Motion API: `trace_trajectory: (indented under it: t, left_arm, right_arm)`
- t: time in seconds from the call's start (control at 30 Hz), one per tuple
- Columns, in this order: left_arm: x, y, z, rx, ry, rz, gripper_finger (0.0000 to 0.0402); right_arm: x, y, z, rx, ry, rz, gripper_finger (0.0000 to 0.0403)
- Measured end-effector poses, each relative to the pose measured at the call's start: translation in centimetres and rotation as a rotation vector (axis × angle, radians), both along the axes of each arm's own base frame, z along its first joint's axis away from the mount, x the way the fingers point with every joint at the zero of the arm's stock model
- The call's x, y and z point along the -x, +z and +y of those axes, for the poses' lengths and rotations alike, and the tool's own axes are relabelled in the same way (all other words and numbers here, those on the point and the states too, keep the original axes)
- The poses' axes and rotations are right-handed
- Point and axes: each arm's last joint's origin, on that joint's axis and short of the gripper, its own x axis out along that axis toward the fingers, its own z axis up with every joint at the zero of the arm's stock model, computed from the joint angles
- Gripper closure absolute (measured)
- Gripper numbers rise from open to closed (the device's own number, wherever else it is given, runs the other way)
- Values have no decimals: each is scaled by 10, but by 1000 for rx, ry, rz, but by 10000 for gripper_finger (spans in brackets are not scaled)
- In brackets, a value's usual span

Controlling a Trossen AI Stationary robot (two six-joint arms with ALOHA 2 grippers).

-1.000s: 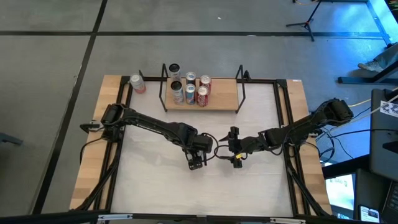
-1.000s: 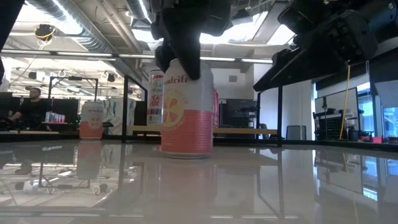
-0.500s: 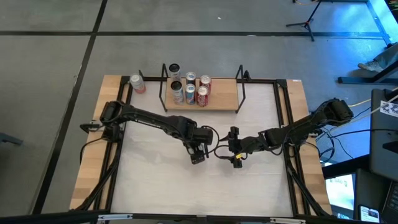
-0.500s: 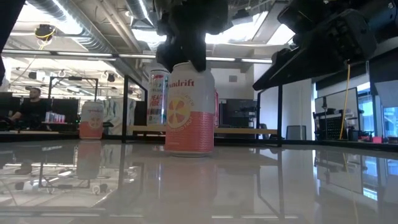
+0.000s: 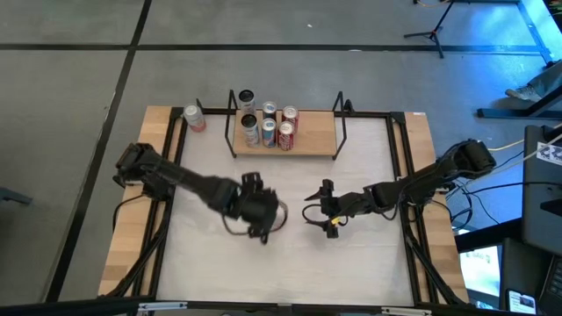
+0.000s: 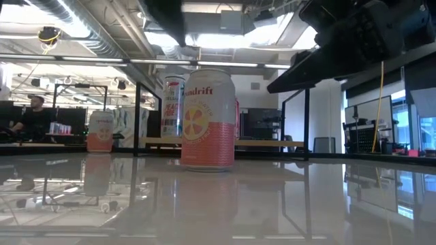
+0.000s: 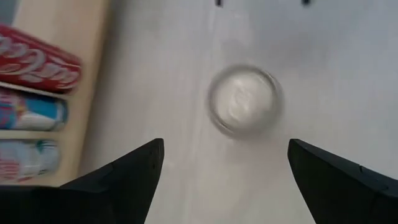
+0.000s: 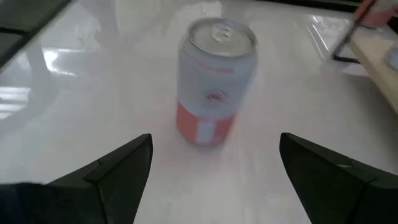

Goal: Place canned beverage on shelf
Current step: Put the bottom orange-white soda can on the shelf

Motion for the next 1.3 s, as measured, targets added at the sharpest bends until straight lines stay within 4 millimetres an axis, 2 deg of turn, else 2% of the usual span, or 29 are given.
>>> trace_trajectory:
  t: [0.1, 0.2, 0.47, 0.6, 0.73, 0.93, 1.1, 1.3]
  left_arm:
    - [10, -14, -14, -36, -1, 37, 69]
    - [23, -37, -21, -98, 39, 71, 69]
    - [41, -113, -17, -141, 33, 70, 69]
    - [38, -135, -11, -125, -11, -15, 69]
    - [33, -145, -4, -128, -39, -90, 69]
    - [25, -144, 9, -139, 21, -160, 69]
    - [16, -140, 4, -27, -72, -208, 69]
    - [15, -139, -2, 23, -127, -223, 69]
  right_arm:
    - [-7, -7, 3, -20, 19, -26, 56]
    - [-15, -16, 6, -26, 14, -55, 56]
    - [-29, -30, 8, -29, -57, -107, 56]
    - [-36, -33, 9, -10, -86, -103, 56]
    - [-43, -34, 12, 8, -78, -103, 56]
    - [-47, -39, 9, 38, -133, -89, 56]
    - [-47, -39, 6, 66, -181, -91, 56]
    - [-45, -43, 4, 119, -190, -46, 56]
